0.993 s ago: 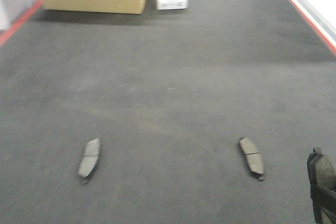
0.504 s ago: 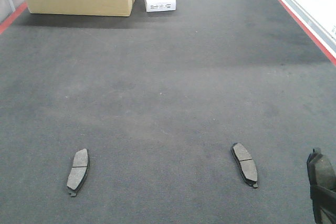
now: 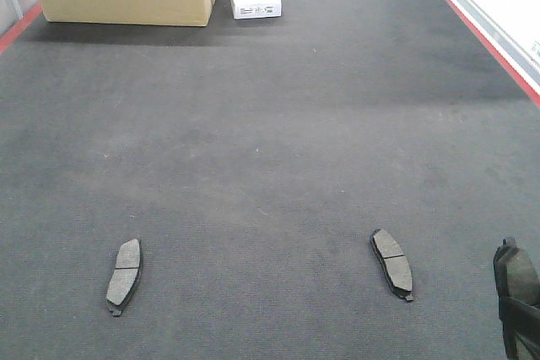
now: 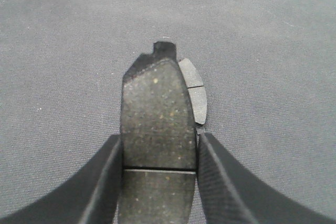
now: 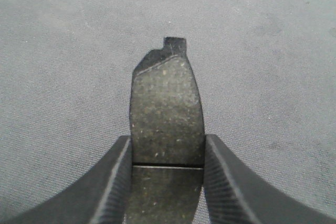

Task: Move and align brake pads A on conveyor
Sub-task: 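Lower the left gripper's brake pad beside the nearer placed pad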

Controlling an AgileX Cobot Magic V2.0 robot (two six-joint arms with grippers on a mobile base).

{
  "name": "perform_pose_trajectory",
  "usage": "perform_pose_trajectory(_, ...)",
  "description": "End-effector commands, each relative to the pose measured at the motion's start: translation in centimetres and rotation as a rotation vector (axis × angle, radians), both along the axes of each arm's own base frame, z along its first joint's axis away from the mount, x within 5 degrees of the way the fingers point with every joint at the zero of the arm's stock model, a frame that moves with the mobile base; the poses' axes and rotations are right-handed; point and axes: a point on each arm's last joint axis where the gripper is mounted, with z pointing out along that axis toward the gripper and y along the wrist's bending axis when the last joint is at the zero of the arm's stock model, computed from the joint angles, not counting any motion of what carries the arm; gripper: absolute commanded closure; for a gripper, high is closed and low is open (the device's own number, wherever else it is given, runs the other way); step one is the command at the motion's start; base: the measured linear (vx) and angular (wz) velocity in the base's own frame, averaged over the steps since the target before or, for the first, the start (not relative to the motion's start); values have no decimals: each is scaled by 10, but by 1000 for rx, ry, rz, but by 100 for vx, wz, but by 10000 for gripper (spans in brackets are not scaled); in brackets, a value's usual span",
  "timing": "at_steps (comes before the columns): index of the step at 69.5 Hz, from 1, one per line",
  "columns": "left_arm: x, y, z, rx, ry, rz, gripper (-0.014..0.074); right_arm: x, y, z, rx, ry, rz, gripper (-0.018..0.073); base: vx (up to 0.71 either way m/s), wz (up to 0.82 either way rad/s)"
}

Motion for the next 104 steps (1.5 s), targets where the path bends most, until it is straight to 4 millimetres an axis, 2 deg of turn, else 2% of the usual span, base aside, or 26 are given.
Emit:
perform_pose_trajectory(1, 5, -2, 15, -25, -98, -12, 594, 4, 2, 16, 24, -107, 15, 417, 0, 0)
perform_pose_trajectory(42, 6, -3, 17, -32, -124, -16, 594, 4, 2, 16, 25, -108, 15, 417, 0, 0)
perform_pose_trajectory(59, 10, -11, 21, -131, -159, -53, 593, 4, 2, 16, 25, -108, 15, 417, 0, 0)
perform_pose_trajectory(75, 37, -34, 19, -246, -150, -156, 582, 4, 2, 16, 25, -108, 15, 417, 0, 0)
perform_pose_trajectory(104, 113, -82, -4, -460, 105, -286, 532, 4, 2, 16, 24, -107, 15, 417, 0, 0)
